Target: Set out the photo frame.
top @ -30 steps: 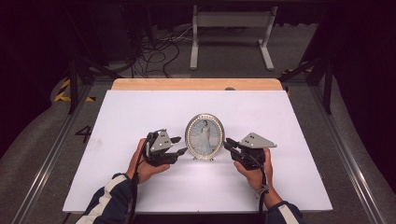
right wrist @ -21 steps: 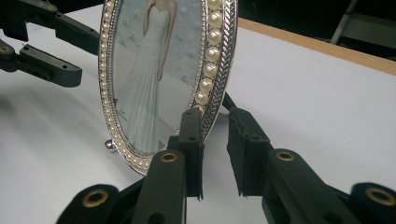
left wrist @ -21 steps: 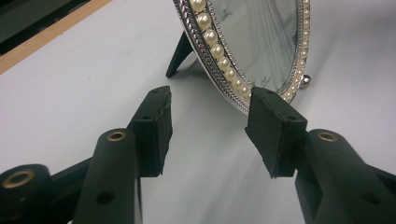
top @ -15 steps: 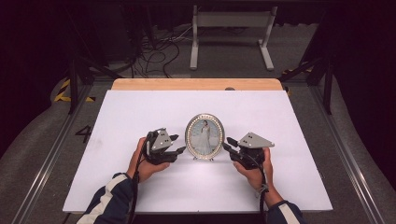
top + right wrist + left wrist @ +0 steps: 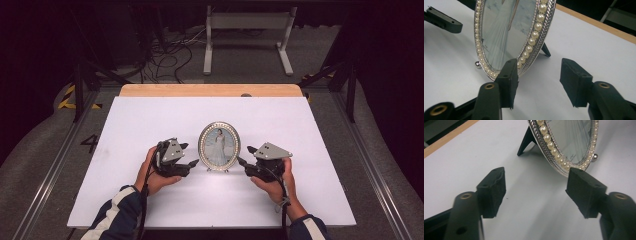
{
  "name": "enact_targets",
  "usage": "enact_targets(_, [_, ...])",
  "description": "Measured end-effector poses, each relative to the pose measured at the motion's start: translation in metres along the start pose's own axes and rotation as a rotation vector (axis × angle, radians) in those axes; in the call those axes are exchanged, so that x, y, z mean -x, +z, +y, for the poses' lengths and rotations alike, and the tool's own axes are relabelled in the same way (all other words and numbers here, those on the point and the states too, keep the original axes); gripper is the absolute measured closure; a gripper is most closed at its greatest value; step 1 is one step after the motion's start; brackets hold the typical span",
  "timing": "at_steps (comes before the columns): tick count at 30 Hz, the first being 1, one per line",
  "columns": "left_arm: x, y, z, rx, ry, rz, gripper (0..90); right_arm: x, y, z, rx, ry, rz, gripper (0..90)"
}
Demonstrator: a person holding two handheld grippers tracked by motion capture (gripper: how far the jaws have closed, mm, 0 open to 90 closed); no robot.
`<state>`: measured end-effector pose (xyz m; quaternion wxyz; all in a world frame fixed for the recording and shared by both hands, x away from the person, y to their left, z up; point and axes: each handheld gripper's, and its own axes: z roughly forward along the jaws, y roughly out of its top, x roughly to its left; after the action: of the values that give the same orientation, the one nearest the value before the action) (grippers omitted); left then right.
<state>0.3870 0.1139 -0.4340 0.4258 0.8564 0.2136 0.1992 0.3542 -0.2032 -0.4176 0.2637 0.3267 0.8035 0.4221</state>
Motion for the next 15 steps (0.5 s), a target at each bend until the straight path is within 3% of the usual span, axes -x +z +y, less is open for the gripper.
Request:
enact_targets(7, [0.0013, 0.0003, 0.0003, -0.009, 0.008, -0.007, 26.3, 0.002, -0.0023, -0.0019, -0.006, 0.014, 0.014, 37.9])
enact_targets(11, [0.0011, -0.0006, 0.0007, 0.002, 0.007, -0.013, 22.2, 0.0018, -0.0034, -0.0022, -0.024, -0.001, -0.023, 25.4])
enact_targets(15, [0.0005, 0.0001, -0.0002, -0.005, 0.007, -0.035, 14.9, 0.0019, -0.0052, -0.0011, -0.041, -0.02, -0.028, 16.3])
